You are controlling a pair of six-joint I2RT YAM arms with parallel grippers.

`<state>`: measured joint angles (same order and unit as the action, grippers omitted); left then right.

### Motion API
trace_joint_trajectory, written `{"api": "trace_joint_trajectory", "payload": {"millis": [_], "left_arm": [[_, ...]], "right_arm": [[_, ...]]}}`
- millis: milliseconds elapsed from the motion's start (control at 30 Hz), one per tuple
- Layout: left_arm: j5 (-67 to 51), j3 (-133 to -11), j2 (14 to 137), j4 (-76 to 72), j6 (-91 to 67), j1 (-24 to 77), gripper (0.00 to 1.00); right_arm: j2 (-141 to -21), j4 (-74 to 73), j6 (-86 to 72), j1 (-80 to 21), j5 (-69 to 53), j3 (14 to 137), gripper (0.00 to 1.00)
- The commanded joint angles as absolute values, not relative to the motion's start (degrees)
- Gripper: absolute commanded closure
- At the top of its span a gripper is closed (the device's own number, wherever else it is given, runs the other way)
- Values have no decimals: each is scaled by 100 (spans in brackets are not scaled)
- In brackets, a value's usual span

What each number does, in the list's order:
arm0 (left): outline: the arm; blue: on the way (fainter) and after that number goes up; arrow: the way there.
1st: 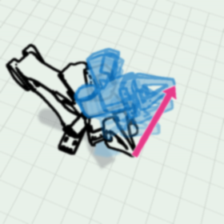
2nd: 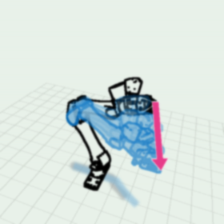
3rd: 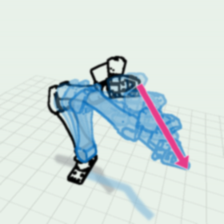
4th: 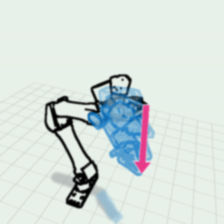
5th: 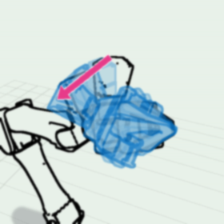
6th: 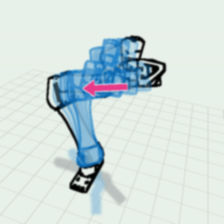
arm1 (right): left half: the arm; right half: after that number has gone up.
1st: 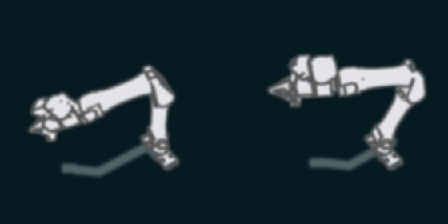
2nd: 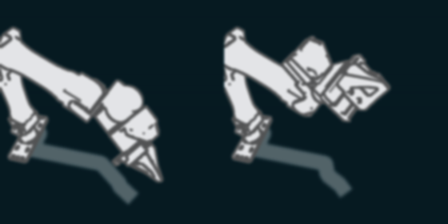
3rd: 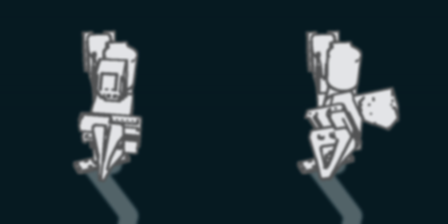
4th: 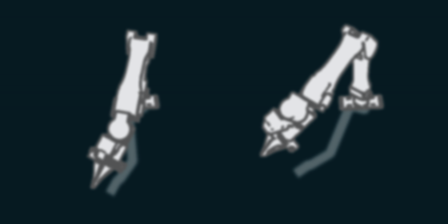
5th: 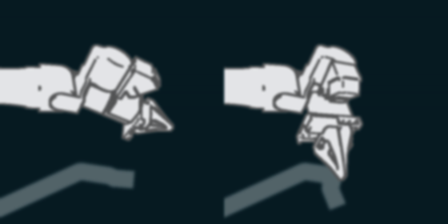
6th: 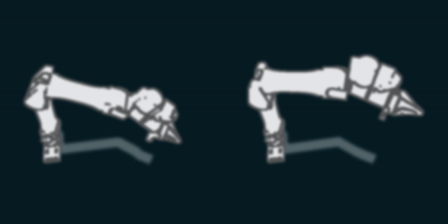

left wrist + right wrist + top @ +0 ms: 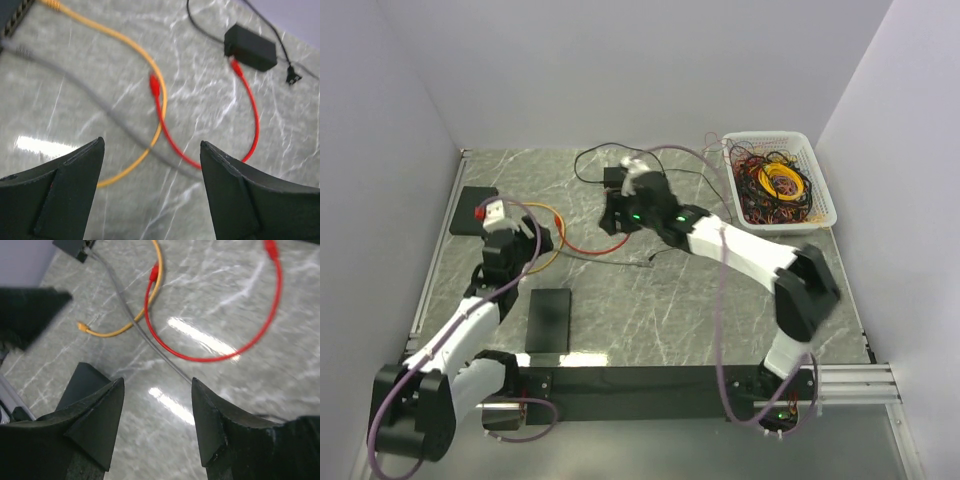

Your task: Insert the plug into the switch port

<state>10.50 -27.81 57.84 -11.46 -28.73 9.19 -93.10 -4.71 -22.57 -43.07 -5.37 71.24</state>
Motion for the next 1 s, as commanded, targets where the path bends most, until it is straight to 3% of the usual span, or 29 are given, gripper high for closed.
{"api": "trace_joint_trajectory", "payload": {"millis": [0,300,467,967], "left_arm": [[914,-2235,5171,-1819,-3173,923,17],[1784,-907,3254,-1793,-3796,888,7],[1838,-993,3417,-1722,-3850,861,3],[1608,-1116,4043,-1907,-3973,835,6]], "right_arm": [[-10401,-922,-2100,-4632,-369,8364,37],[-12671,-1678,-2232,-4966,-334,10817,43],[-13411,-2004,-2259,-5089,-334,11740,43],[-13948,-1960,-2417,-5159,-272,11751,47]]}}
